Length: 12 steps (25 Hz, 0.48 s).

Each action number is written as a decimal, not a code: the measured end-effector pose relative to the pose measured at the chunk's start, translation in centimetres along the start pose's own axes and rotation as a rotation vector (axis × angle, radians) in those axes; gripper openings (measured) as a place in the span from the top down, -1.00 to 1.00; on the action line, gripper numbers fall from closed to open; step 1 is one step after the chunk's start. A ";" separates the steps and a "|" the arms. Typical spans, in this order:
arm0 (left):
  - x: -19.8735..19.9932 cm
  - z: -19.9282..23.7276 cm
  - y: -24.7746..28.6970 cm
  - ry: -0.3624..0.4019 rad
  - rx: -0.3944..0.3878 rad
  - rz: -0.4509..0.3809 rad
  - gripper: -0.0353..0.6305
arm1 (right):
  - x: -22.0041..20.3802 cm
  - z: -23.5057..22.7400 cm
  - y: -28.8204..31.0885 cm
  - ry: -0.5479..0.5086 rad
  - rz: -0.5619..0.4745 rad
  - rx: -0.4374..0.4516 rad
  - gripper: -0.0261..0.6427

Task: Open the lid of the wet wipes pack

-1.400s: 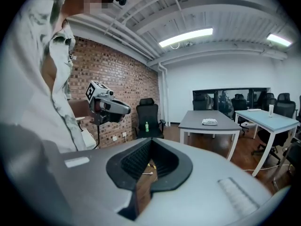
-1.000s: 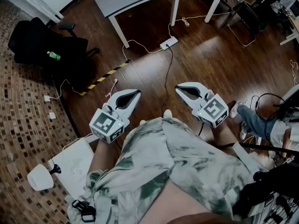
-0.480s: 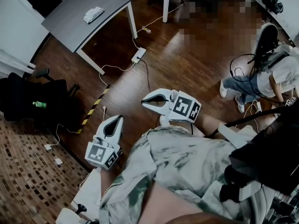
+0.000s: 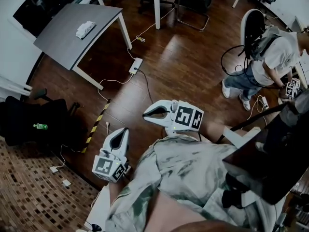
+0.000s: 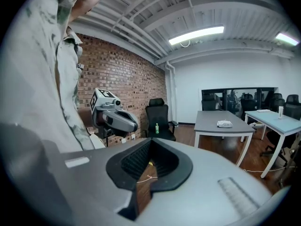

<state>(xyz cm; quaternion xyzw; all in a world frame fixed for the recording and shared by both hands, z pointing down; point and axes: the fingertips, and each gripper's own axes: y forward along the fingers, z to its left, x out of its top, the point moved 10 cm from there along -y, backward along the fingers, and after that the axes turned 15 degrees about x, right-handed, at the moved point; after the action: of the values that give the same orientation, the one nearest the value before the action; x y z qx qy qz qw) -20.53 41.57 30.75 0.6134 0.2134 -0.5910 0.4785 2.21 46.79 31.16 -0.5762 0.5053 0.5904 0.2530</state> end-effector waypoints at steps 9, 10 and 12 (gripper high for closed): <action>0.2 0.1 0.9 -0.001 -0.011 0.003 0.89 | 0.1 -0.2 -0.2 -0.006 0.016 0.002 0.91; 0.2 0.2 0.9 -0.001 -0.012 0.003 0.89 | 0.1 -0.3 -0.2 -0.006 0.016 0.001 0.91; 0.2 0.2 1.0 0.000 -0.012 0.003 0.89 | 0.1 -0.4 -0.2 -0.008 0.014 -0.001 0.91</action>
<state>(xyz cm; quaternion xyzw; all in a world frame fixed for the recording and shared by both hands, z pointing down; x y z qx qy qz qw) -19.74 40.88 30.94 0.6108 0.2163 -0.5889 0.4829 2.55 46.51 31.01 -0.5705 0.5081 0.5947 0.2504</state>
